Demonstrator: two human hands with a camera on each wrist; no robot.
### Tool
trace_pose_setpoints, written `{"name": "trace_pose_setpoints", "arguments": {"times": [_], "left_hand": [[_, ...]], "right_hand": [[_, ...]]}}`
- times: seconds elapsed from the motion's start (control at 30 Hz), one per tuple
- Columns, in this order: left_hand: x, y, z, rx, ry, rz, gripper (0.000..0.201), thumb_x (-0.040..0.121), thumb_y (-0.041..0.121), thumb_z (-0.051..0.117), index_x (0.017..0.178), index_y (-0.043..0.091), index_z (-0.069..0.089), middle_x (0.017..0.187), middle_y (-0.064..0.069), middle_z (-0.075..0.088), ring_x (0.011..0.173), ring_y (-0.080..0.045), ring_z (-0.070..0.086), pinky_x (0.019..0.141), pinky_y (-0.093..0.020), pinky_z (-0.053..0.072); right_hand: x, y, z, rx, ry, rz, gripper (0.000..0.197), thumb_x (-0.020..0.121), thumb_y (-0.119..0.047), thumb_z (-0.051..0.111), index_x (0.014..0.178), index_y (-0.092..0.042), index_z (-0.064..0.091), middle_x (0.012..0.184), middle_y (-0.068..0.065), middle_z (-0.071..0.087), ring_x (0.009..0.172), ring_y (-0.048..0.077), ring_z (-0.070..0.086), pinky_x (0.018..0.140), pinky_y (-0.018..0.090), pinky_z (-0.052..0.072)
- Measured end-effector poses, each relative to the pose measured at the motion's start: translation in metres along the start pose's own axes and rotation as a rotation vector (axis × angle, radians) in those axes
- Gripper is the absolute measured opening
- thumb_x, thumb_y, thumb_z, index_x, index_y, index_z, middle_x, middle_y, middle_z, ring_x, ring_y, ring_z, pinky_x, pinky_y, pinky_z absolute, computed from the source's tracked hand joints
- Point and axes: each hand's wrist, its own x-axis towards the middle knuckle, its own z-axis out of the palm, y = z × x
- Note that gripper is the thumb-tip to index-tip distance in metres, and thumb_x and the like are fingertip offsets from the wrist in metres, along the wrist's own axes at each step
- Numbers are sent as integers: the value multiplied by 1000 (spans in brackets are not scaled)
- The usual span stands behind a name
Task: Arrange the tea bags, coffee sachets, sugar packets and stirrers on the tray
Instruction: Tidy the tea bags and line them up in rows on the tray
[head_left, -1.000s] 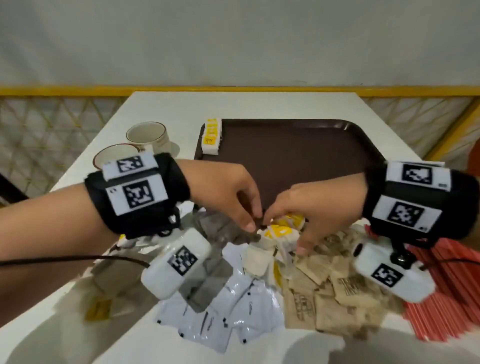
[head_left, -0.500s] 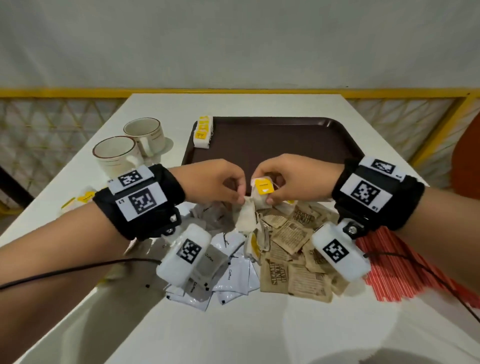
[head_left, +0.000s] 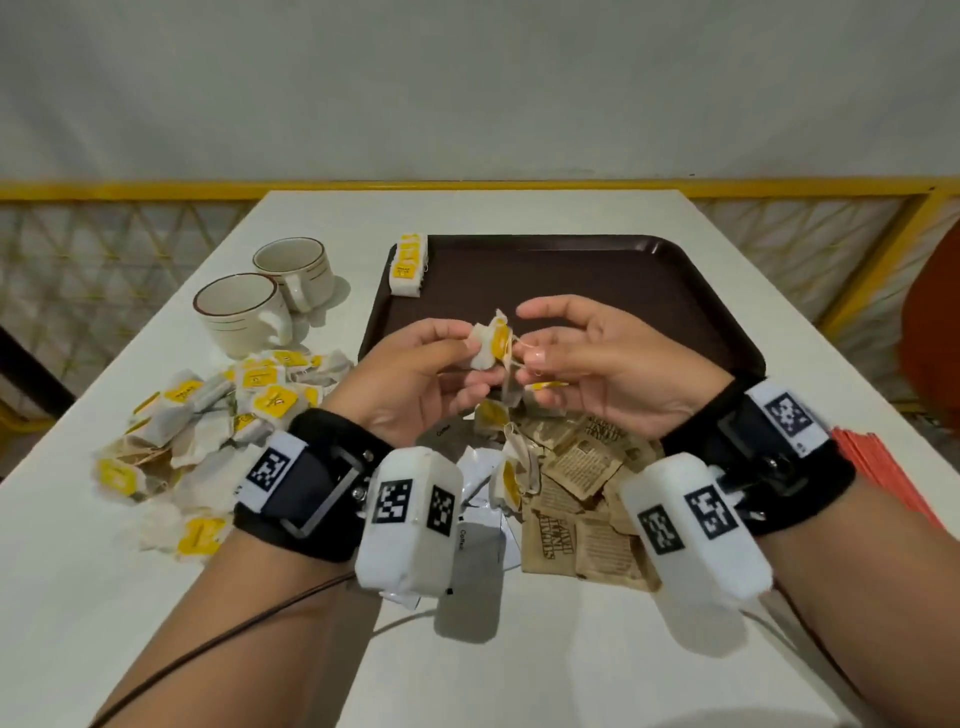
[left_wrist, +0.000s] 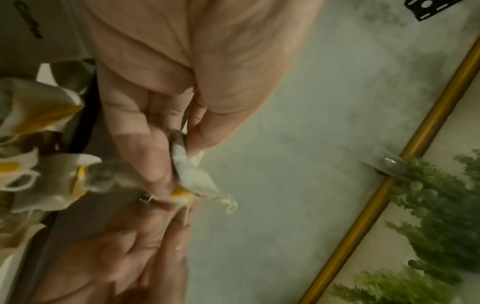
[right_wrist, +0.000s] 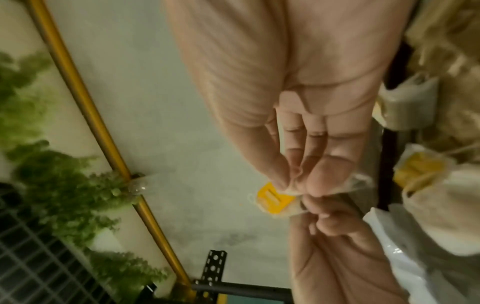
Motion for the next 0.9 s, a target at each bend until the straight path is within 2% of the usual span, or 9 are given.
{"name": "trace_pose_setpoints", "arguments": {"times": [0.17, 0.3, 0.37, 0.43, 0.5, 0.6, 0.7, 0.8, 0.9], "left_hand": [[-2, -2, -7, -105, -8, -25, 12, 92, -2, 49, 99, 6, 55, 72, -6, 69, 63, -10, 68, 52, -16, 53], [-5, -3, -9, -89, -42, -70, 18, 80, 6, 59, 98, 4, 61, 74, -5, 70, 58, -5, 64, 50, -12, 52], [-6, -3, -8, -35, -64, -88, 18, 80, 10, 59, 98, 4, 62, 69, -4, 68, 53, -4, 62, 47, -11, 50], [-7, -3, -6, 7, -74, -99, 8, 88, 8, 54, 93, 6, 61, 61, -4, 64, 48, -3, 59, 43, -11, 48], [-8, -5, -5, 35, -49, -83, 8, 91, 8, 54, 95, 5, 59, 62, -6, 62, 47, -4, 58, 42, -12, 47], [-9, -3, -6, 56, 18, 20, 23, 92, 20, 56, 108, 4, 60, 75, -9, 63, 56, -8, 61, 50, -17, 52], [-11, -2, -12, 145, 5, 160, 33, 81, 34, 61, 102, 9, 66, 87, -5, 68, 77, -12, 62, 69, -24, 53], [-13, -7, -12, 231, -34, 274, 22, 77, 24, 69, 95, 12, 67, 90, -4, 69, 84, -15, 63, 75, -25, 52], [-7, -8, -16, 265, 113, 380, 4, 85, 13, 65, 88, 13, 66, 83, -2, 68, 78, -14, 62, 71, -25, 51]], "right_hand": [[3, 14, 14, -40, 107, -110, 27, 88, 0, 60, 114, -5, 57, 87, 7, 62, 71, 14, 64, 59, 23, 55], [-3, 12, 18, -303, 108, -243, 38, 86, -5, 64, 121, -15, 57, 106, 1, 64, 79, 17, 62, 67, 28, 54], [-2, 9, 19, -476, 78, -298, 42, 85, -7, 67, 123, -22, 57, 113, -2, 64, 77, 20, 59, 66, 30, 52], [-1, 8, 22, -513, 38, -317, 39, 83, -4, 69, 118, -19, 60, 98, -2, 67, 74, 21, 54, 60, 25, 49], [1, 7, 24, -503, 44, -332, 33, 81, -1, 70, 110, -15, 64, 84, -1, 64, 73, 18, 54, 57, 18, 46], [5, 4, 22, -464, 123, -334, 28, 82, 0, 68, 107, -11, 64, 81, 2, 64, 67, 12, 57, 55, 21, 46], [12, 4, 19, -343, 177, -273, 24, 83, 2, 67, 105, -8, 63, 80, 3, 66, 60, 10, 57, 52, 23, 43], [19, 7, 23, -292, 133, -217, 24, 84, 1, 66, 105, -8, 61, 78, 3, 64, 58, 10, 56, 49, 21, 41], [24, 6, 19, -413, 117, -162, 27, 86, -1, 65, 112, -5, 61, 77, 2, 62, 63, 11, 56, 51, 20, 44]]}}
